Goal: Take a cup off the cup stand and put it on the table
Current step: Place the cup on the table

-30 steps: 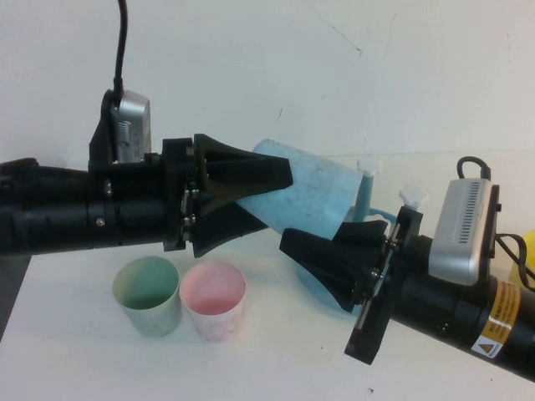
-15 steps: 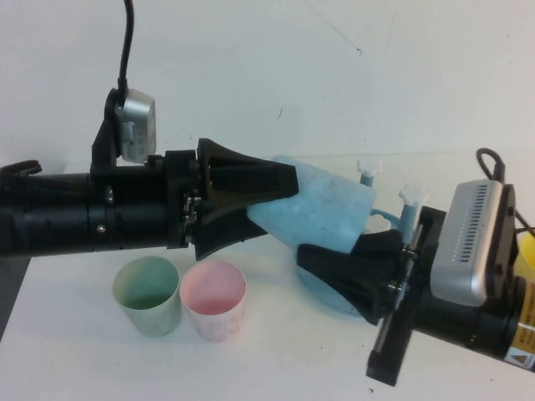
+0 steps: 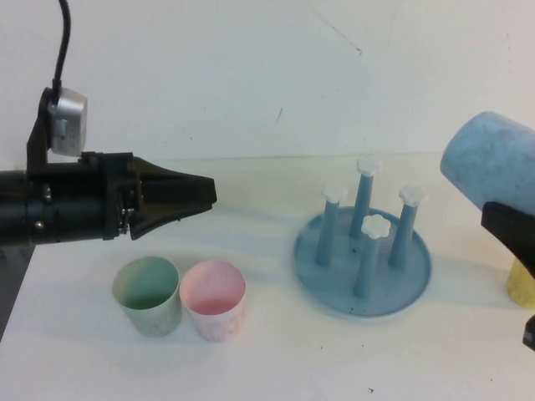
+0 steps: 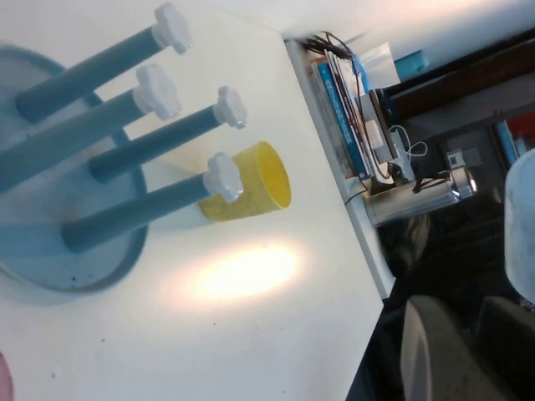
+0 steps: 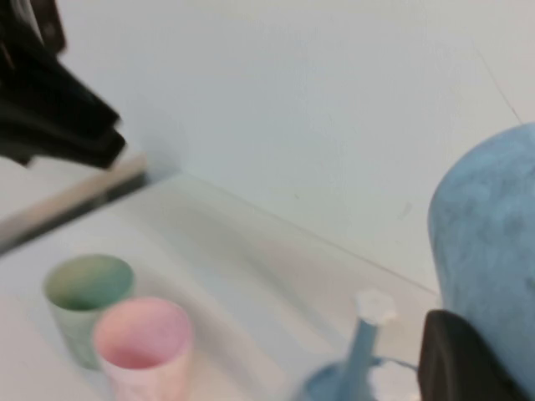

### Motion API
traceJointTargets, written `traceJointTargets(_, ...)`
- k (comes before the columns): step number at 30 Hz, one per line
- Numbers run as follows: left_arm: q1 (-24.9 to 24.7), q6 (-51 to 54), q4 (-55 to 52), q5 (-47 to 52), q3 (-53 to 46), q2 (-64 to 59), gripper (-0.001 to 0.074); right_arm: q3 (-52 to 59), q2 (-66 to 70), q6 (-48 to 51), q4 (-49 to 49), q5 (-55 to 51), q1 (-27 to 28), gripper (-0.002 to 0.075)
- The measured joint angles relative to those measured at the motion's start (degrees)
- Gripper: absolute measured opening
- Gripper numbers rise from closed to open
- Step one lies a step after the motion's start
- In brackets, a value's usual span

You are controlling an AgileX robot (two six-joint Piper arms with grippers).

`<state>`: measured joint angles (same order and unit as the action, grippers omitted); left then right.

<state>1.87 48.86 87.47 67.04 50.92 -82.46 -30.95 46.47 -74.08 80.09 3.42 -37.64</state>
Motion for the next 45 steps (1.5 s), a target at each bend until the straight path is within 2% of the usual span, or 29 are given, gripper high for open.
traceJointTargets(2, 0.5, 1.34, -0.41, 0.13, 0.0, 0.0, 0.0066, 0.0, -0.17, -9.6, 8.66, 2.39, 0.0, 0.0026)
traceJointTargets(4, 0.82, 1.87, -1.69, 0.13, 0.0, 0.0, 0.003, 0.0, 0.7, -18.98, 14.82, 6.34, 0.0, 0.0026)
traceJointTargets(9, 0.92, 2.16, -8.25, -2.38, 0.0, 0.0, 0.0005, -1.12, 5.83, -22.95, 19.24, 12.29, 0.0, 0.0026)
traceJointTargets(14, 1.06, 2.47, -10.74, -2.44, 0.0, 0.0, 0.0002, -3.46, 10.69, -18.24, 19.56, 9.07, 0.0, 0.0026)
traceJointTargets(26, 1.06, 3.84, -10.89, 0.32, 0.0, 0.0, -0.0001, -10.26, 13.86, 2.71, 18.66, -16.77, 0.0, 0.0025)
traceJointTargets(29, 1.06, 3.87, -11.03, 0.32, 0.0, 0.0, -0.0001, -12.9, 13.86, 15.46, 10.96, -26.05, 0.0, 0.0025)
traceJointTargets(33, 1.06, 3.96, -11.03, -0.41, 0.0, 0.0, -0.0001, -17.97, 14.88, 38.16, -5.47, -42.91, 0.0, 0.0025)
traceJointTargets(36, 1.06, 3.96, -10.77, -1.79, 0.0, 0.0, -0.0001, -21.53, 15.78, 49.76, -17.29, -53.6, 0.0, 0.0025)
traceJointTargets(40, 1.06, 3.96, -10.38, -2.59, 0.0, 0.0, -0.0001, -24.71, 16.14, 61.97, -34.81, -60.9, 0.0, 0.0025)
traceJointTargets(45, 1.06, 4.42, -10.34, -2.59, 0.0, 0.0, -0.0001, -29.09, 16.26, 74.56, -51.98, -70.08, 0.0, 0.0025)
